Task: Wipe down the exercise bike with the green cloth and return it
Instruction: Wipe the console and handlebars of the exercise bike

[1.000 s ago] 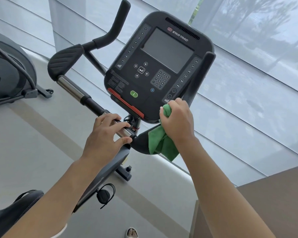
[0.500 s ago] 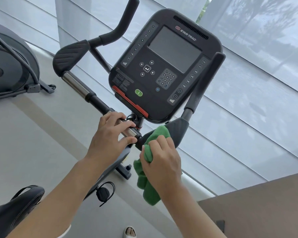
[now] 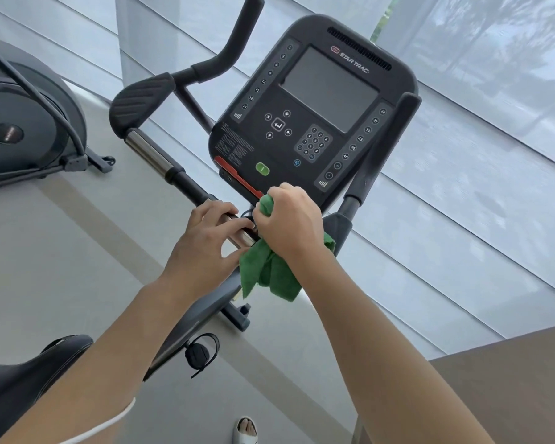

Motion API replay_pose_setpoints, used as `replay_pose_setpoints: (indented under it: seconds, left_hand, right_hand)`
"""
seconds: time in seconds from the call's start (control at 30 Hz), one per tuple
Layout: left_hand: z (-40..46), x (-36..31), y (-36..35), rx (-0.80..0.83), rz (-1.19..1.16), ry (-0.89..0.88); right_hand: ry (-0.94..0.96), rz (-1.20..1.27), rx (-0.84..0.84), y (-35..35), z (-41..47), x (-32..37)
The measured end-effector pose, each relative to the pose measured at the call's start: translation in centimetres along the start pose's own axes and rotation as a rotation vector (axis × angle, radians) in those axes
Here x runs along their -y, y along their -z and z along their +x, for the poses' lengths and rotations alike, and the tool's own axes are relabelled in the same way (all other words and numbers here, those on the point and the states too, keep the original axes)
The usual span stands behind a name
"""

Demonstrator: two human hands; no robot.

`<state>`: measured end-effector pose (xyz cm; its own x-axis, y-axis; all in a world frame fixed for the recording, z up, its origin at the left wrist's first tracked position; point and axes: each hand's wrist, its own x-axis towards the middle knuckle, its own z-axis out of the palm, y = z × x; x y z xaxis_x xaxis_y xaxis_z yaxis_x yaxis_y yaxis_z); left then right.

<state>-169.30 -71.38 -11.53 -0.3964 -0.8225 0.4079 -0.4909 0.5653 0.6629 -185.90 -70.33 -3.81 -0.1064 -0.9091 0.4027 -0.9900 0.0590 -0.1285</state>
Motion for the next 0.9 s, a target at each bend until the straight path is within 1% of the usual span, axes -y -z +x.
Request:
replay_pose_setpoints:
  seconds: [0.17, 0.23, 0.3, 0.33, 0.47, 0.53, 0.6, 0.7, 0.77, 0.83, 0.9]
  left_hand:
    - [-0.1, -0.1, 0.5, 0.015, 0.072, -0.04]
    - [-0.1, -0.2, 0.5, 0.026, 0.099, -0.038]
    - [-0.1, -0.5, 0.7, 0.037, 0.126, -0.045]
    - [-0.1, -0.6, 0.7, 0.037, 0.142, -0.053]
    - [0.2, -1.1, 0.8, 0.016, 0.194, -0.109]
    - [0.5, -1.2, 0.7, 0.021, 0.168, -0.122]
    - [0.7, -1.1, 0.6, 0.018, 0.111, -0.12]
    - [0.8, -0.4, 0.4, 0.001, 0.028, -0.119]
    - [0.8, 0.0, 0.1, -0.005, 0.008, -0.132]
    - [0.9, 0.3, -0.1, -0.017, 0.005, -0.139]
    - [1.0, 0.4, -0.4, -0.023, 0.015, -0.139]
  right_hand:
    - [0.158, 0.101, -0.118, 0.8, -7.6, -0.6]
    - [0.196, 0.064, -0.155, 0.8, -9.9, -2.1]
    - [0.208, -0.012, -0.184, 1.5, -9.7, -4.2]
    - [0.174, -0.041, -0.194, 2.1, -8.6, -5.5]
    - [-0.081, -0.09, -0.191, 4.5, -1.1, -9.8]
    - [-0.123, -0.085, -0.153, 4.5, 1.1, -9.8]
    - [-0.085, -0.123, -0.124, 3.9, 1.3, -8.6]
    - [0.028, -0.165, -0.127, 3.1, -1.2, -5.8]
    - [0.109, -0.123, -0.151, 2.2, -3.8, -3.7]
    - [0.197, -0.02, -0.137, 0.9, -7.2, -1.8]
    - [0.314, 0.017, -0.131, -0.2, -10.2, -1.3]
